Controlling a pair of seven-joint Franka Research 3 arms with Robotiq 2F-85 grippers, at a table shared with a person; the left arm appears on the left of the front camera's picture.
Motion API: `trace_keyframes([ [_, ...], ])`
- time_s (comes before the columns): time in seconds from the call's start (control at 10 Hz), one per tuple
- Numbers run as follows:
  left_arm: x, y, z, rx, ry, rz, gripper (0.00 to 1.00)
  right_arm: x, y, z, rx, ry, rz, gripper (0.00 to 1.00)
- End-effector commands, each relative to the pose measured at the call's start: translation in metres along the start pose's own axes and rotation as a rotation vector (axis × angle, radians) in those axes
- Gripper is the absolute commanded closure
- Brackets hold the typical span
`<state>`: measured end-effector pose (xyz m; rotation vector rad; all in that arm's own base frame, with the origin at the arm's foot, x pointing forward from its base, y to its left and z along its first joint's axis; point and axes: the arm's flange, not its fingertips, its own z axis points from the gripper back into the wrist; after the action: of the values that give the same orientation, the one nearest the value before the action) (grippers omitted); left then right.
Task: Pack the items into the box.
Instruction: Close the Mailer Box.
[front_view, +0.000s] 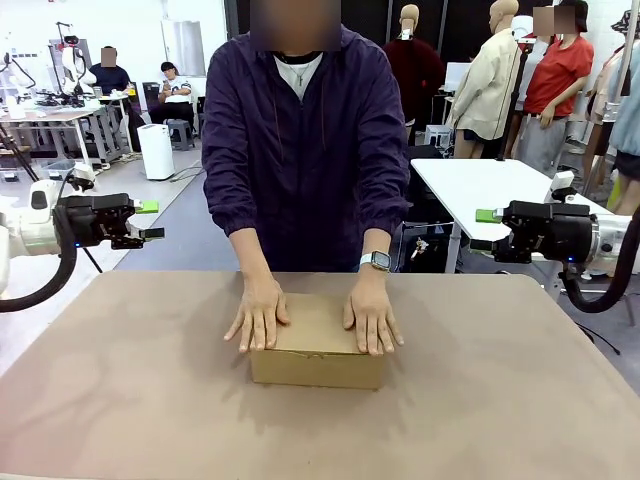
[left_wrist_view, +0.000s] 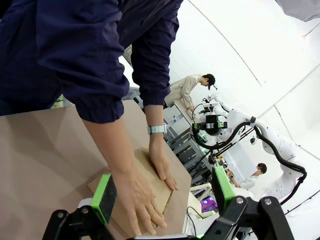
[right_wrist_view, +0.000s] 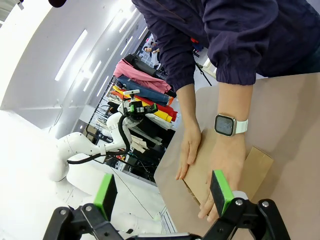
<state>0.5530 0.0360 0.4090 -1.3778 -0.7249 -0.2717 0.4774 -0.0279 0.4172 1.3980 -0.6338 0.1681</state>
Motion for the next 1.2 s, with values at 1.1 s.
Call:
trace_keyframes([
  [1.1, -0.0001, -0.003, 0.0018, 0.007, 0.007, -0.003, 0.0, 0.0029, 0.0038, -0.003, -0.001, -0.007, 0.008, 0.0],
])
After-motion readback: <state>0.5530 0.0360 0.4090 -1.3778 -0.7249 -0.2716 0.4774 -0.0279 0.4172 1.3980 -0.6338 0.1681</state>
